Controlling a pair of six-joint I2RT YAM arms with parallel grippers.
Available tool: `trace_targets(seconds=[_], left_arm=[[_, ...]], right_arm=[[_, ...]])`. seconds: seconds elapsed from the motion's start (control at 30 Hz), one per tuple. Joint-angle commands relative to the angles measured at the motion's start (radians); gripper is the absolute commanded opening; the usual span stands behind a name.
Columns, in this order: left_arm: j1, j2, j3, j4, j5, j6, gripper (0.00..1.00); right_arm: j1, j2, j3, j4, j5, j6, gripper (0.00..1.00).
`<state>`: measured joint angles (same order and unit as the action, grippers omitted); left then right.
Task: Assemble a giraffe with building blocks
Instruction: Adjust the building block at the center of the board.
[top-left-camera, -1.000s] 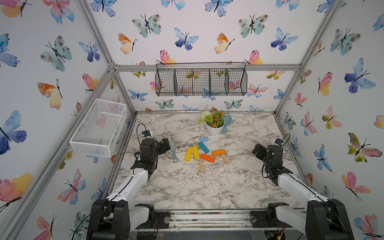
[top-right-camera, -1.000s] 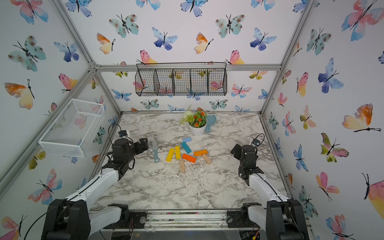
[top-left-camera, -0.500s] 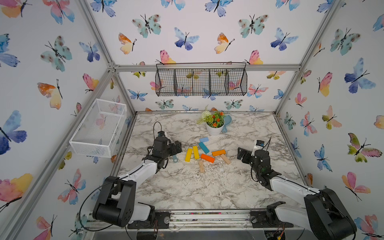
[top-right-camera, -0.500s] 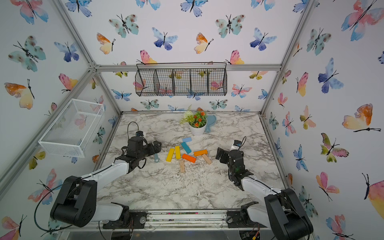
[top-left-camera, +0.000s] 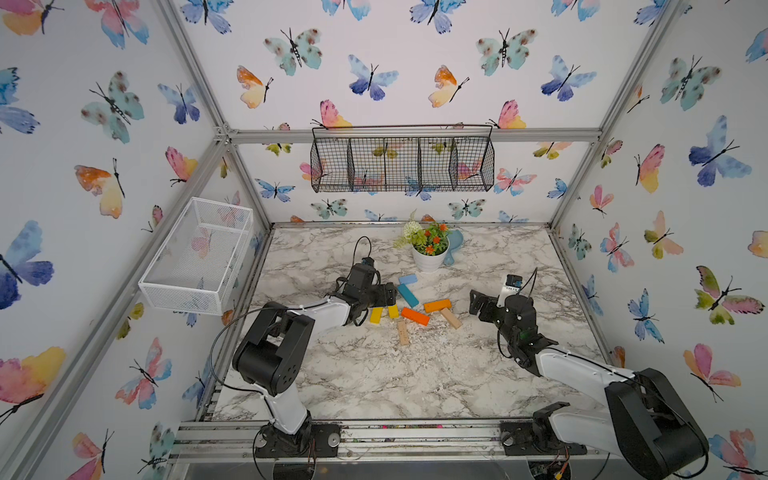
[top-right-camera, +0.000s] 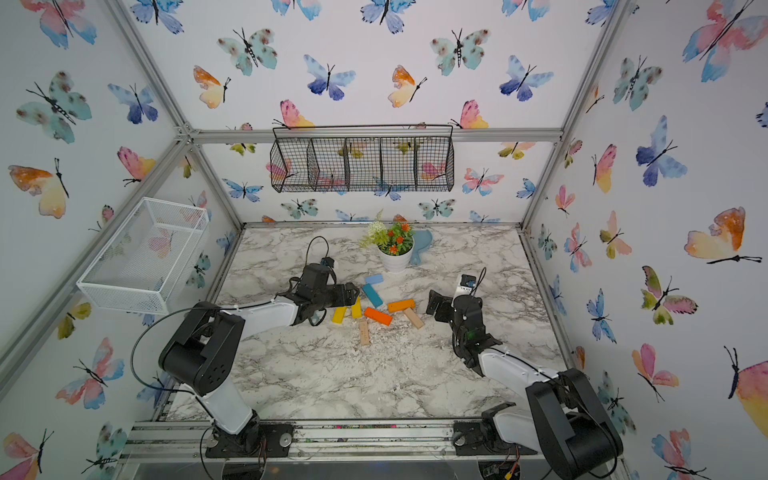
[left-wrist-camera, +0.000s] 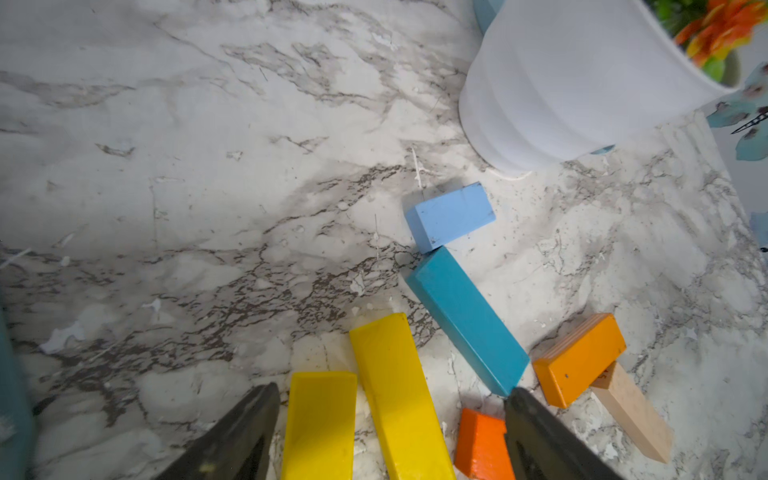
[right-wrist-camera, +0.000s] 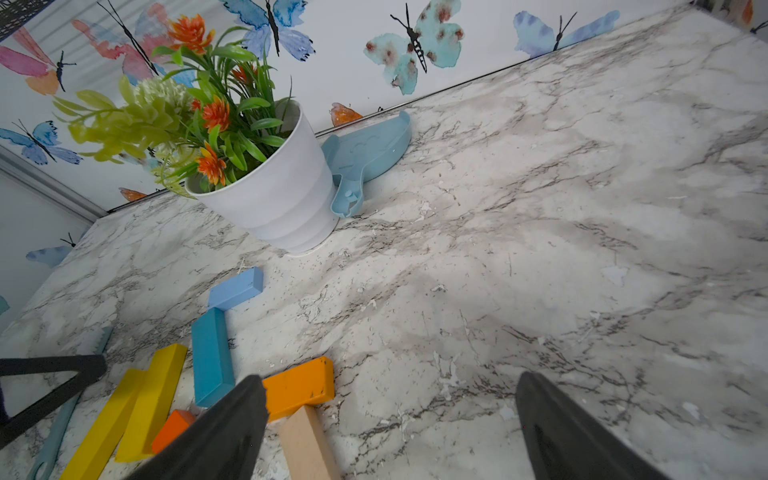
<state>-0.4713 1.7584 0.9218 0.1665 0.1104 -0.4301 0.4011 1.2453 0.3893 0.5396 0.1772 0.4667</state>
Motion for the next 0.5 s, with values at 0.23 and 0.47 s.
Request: trace_targets(seconds=[0.23,0.47], left_arm=[[-0.007,0.06,-0.011,-0.004,0.025,0.015,0.88],[-0.071,0.037,-0.065,0.077,0.069,-0.033,0.88]], right_arm=[[0.008,-0.011,0.014,0.039,-0.03,-0.017,0.98],[0.008,-0.012,0.013,0.039,-0.024,-0.023,0.98]])
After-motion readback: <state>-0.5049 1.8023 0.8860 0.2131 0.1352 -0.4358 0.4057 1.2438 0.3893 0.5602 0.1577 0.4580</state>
